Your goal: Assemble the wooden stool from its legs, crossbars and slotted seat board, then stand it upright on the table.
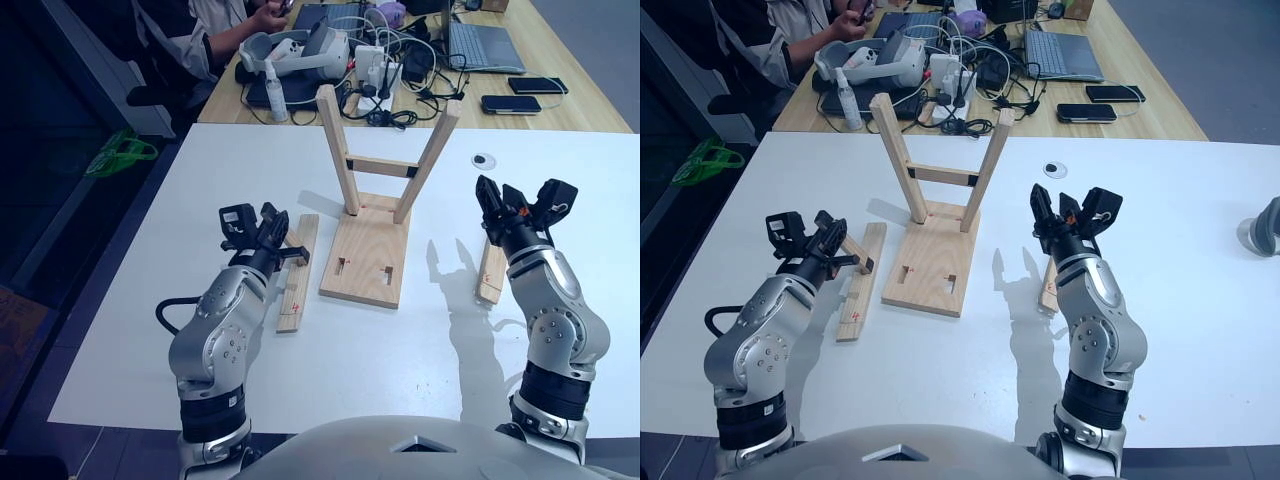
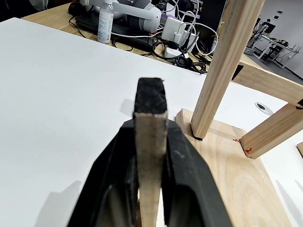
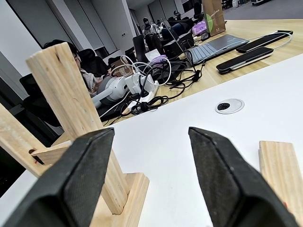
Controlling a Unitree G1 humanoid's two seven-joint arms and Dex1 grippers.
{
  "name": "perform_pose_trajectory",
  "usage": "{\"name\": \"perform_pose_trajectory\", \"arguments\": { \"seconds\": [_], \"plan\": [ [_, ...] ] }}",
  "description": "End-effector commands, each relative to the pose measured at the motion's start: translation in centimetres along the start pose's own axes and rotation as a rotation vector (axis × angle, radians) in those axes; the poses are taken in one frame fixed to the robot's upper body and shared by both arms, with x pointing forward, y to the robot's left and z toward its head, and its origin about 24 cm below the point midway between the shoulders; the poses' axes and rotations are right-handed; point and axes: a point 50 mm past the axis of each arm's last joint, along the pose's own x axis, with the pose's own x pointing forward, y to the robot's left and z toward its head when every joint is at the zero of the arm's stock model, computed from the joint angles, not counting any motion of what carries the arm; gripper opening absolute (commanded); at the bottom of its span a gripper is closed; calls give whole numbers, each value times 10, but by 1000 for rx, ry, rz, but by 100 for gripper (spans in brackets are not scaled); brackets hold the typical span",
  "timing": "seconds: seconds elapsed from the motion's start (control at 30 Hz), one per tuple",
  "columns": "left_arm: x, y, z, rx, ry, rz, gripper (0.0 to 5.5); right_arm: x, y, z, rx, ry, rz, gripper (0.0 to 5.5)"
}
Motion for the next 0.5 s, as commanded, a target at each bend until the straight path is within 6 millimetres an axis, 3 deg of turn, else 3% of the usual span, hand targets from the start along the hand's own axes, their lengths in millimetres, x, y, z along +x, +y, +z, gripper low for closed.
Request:
{"name": "perform_pose_trajectory", "arguments": {
  "seconds": [0.03,0.3,0.5],
  "plan": [
    [-2,5,-3,25,18,36,40,-2,-1,2,0,0,3,289],
    [-7,10,7,64,-4,39,40,-3,-1,0,-6,14,12,289],
    [-6,12,-6,150,51,31,40,-4,3,-1,-62,10,40,289]
  ]
}}
